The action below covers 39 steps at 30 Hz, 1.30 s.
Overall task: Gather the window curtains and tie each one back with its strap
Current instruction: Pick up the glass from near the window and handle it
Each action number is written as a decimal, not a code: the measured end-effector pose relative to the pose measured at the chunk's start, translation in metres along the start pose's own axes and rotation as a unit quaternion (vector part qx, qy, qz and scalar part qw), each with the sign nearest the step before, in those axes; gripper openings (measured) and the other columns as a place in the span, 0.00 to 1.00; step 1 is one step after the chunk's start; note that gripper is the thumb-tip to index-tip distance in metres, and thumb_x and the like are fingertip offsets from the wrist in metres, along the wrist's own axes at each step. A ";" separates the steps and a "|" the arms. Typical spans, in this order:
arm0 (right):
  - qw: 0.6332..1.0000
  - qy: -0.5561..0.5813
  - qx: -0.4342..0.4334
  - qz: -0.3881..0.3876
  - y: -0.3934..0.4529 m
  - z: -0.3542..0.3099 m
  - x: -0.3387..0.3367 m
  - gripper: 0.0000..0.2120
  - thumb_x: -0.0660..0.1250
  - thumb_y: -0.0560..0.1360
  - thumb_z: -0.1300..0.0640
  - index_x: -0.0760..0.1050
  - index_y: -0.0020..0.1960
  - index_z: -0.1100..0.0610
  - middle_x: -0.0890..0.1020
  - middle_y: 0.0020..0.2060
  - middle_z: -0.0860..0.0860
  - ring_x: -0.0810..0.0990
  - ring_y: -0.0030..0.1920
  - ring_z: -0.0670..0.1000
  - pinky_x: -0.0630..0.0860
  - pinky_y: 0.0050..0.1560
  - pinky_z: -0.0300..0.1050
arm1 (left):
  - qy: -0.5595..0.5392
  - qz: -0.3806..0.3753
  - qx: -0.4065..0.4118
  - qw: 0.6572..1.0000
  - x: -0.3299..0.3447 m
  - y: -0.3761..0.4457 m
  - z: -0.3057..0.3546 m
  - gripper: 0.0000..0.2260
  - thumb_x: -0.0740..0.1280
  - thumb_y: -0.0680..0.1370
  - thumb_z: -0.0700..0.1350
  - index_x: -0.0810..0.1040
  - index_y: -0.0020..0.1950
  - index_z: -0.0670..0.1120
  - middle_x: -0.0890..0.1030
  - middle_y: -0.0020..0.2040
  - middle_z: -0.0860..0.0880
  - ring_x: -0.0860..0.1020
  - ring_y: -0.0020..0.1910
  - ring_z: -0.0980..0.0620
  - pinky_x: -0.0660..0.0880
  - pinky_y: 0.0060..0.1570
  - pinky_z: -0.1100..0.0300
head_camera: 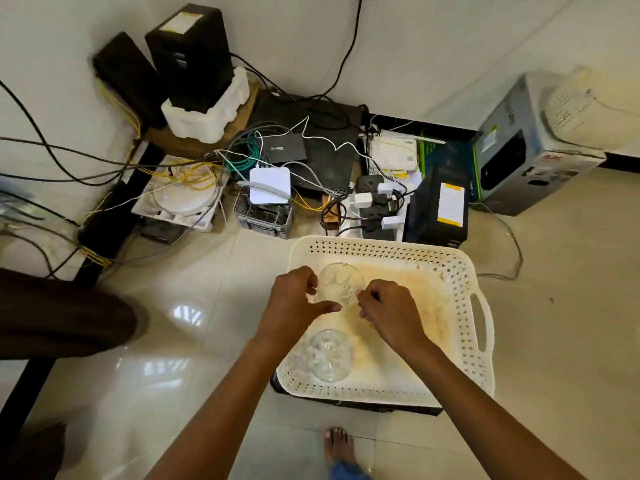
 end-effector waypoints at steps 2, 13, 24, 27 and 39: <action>1.000 -0.011 0.005 -0.002 0.005 0.006 0.010 0.12 0.63 0.77 0.56 0.78 0.38 0.60 0.83 0.33 0.55 0.81 0.36 0.56 0.78 0.42 0.53 | -0.009 -0.002 -0.022 1.000 0.006 -0.001 -0.006 0.20 0.80 0.63 0.47 0.76 0.47 0.41 0.80 0.45 0.46 0.79 0.45 0.50 0.78 0.47 0.51; 0.985 -0.168 0.016 -0.035 0.003 0.007 0.024 0.14 0.61 0.79 0.47 0.78 0.45 0.56 0.83 0.39 0.51 0.81 0.39 0.52 0.79 0.42 0.48 | -0.007 0.029 -0.036 0.999 0.009 -0.022 -0.013 0.17 0.73 0.73 0.46 0.77 0.59 0.41 0.80 0.57 0.44 0.78 0.54 0.48 0.72 0.53 0.62; 0.929 -0.112 -0.351 -0.021 -0.116 -0.186 0.089 0.06 0.64 0.78 0.53 0.75 0.53 0.53 0.84 0.41 0.50 0.83 0.41 0.52 0.79 0.38 0.48 | -0.065 0.332 -0.051 0.940 -0.114 -0.166 -0.074 0.10 0.69 0.76 0.46 0.79 0.57 0.47 0.81 0.53 0.52 0.78 0.51 0.59 0.77 0.50 0.63; 0.879 -0.128 -0.448 -0.096 -0.176 -0.238 0.159 0.07 0.65 0.78 0.54 0.76 0.55 0.54 0.85 0.42 0.51 0.83 0.40 0.51 0.77 0.38 0.40 | -0.040 0.436 -0.130 0.890 -0.158 -0.246 -0.130 0.10 0.70 0.75 0.45 0.80 0.56 0.45 0.81 0.53 0.51 0.79 0.52 0.56 0.73 0.53 0.69; 0.667 -0.127 -0.660 -0.321 -0.491 -0.309 0.457 0.12 0.55 0.78 0.48 0.75 0.50 0.51 0.81 0.38 0.50 0.80 0.36 0.53 0.77 0.36 0.52 | -0.111 0.643 -0.429 0.625 -0.233 -0.584 -0.339 0.19 0.69 0.76 0.44 0.72 0.66 0.45 0.81 0.56 0.46 0.79 0.54 0.49 0.69 0.49 0.64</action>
Point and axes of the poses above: each hand's wrist, its own y-axis towards the middle knuckle, its own x-axis out of the palm, z = x × y, the point moved 3 cm from there along y, towards the middle knuckle
